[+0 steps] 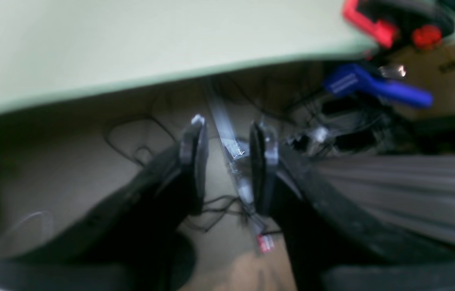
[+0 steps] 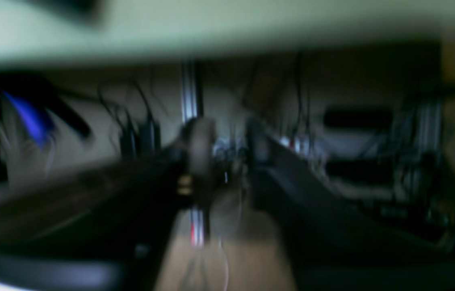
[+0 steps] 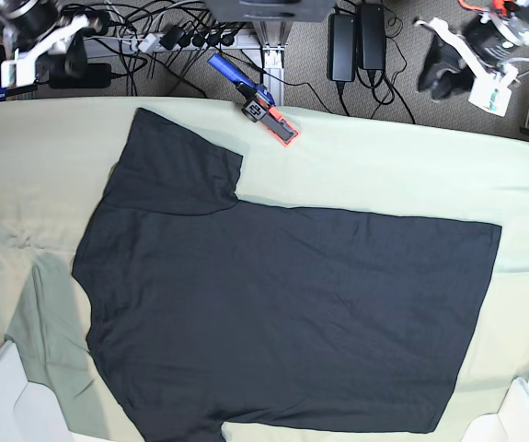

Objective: Fold the T-shirt properly
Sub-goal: 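Move both grippers out from rest toward the dark grey T-shirt, then grasp the sleeve corner with right gripper, hem corner with left gripper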

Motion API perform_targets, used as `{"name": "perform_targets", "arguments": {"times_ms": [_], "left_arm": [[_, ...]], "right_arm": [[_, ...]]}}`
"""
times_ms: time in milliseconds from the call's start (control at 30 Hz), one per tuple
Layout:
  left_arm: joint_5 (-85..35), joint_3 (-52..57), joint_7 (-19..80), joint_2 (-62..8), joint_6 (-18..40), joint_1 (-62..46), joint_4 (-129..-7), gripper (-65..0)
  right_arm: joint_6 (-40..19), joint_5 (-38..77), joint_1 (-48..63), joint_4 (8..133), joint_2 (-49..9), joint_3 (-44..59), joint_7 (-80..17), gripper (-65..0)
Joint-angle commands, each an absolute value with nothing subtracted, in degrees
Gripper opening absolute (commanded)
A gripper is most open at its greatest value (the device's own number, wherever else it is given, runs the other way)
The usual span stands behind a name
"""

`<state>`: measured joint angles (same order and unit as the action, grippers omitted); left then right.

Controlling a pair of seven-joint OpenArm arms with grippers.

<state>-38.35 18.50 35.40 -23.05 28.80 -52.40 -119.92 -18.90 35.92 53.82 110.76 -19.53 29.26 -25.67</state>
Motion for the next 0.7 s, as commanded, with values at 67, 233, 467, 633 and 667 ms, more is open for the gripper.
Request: {"name": "perform_targets", "arguments": {"times_ms": [67,233,467,633,667], "left_arm": [[-38.98,19.97,34.61,-24.77,29.43,-53.47,-120.92,-43.4],[-38.92,19.94,35.0,-25.61,29.43,-53.69,-120.9,-43.4],[-38.74,19.94,34.98,-27.57,29.43,-54.57,-120.9,-43.4],[-38.52,19.97,35.05,-27.64,29.41,-55.48,-120.9,-43.4],[-38.44,19.97,35.07,-27.66,29.41,-55.55,-120.9,-43.4]], "right_arm": [[-20.82,38.35,50.87,113.91,-19.97,30.04,-24.84,-35.4],[-20.78,39.44,41.43,113.78,-15.64,29.85,-27.24,-35.2],[-20.78,37.06,34.61,108.16,-7.88,25.82,-27.16,-35.2],[-20.8,36.88,30.09,100.92,-6.09,24.71,-27.03,-35.2],[-20.8,36.88,29.15,99.66,-5.85,24.71,-27.05,-35.2]]}}
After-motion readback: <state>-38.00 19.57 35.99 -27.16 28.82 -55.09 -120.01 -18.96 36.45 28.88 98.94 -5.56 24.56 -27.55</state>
